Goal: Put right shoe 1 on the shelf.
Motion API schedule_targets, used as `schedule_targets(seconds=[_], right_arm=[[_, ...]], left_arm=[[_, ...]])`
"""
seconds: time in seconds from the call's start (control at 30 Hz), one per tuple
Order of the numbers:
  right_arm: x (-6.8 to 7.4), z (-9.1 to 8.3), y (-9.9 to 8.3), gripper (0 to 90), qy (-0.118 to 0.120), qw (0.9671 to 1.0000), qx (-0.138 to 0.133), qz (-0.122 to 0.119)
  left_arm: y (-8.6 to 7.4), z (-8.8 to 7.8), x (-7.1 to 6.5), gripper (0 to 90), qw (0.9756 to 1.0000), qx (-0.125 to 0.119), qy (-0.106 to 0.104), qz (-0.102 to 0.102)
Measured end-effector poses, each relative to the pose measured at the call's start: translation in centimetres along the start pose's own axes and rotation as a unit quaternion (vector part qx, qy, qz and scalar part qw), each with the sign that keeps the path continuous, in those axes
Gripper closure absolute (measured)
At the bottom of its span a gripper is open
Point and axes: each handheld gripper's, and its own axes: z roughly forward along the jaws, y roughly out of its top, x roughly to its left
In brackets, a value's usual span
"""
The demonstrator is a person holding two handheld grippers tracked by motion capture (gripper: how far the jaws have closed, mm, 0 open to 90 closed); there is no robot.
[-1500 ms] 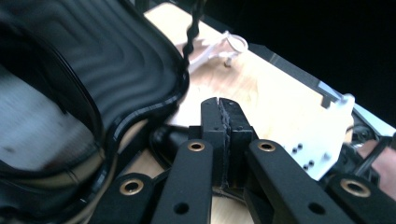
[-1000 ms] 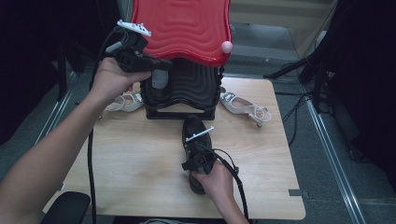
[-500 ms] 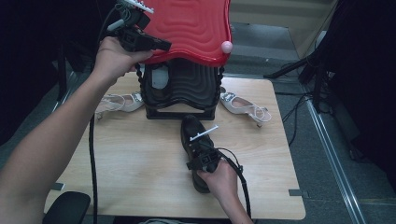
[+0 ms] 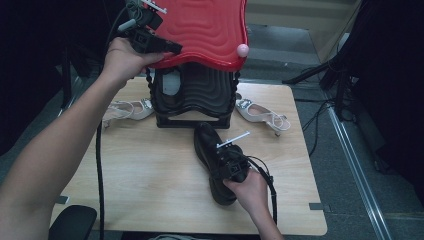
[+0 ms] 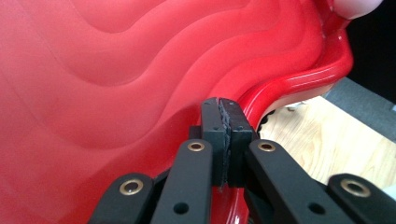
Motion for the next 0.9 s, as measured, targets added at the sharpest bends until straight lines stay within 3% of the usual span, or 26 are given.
schedule_targets(seconds=[0.1,0.5,0.9], right_arm=[[-0.4,-0.8,-0.1,87.7,-0.004,1.0000,-0.008,-0.001],[-2.1,-3.4,0.2,87.8,0.034,0.9980,-0.048,0.022],[-1.2,-6.4,0.6,87.6,0.049,0.9971,-0.055,0.020]], left_arm=[[0.0,0.1,0.1,90.0,1.0000,-0.003,-0.004,-0.002],[0.0,0.1,-0.1,90.0,0.9999,-0.003,0.003,0.010],[0.0,0.1,-0.1,90.0,1.0000,-0.003,0.002,0.009]])
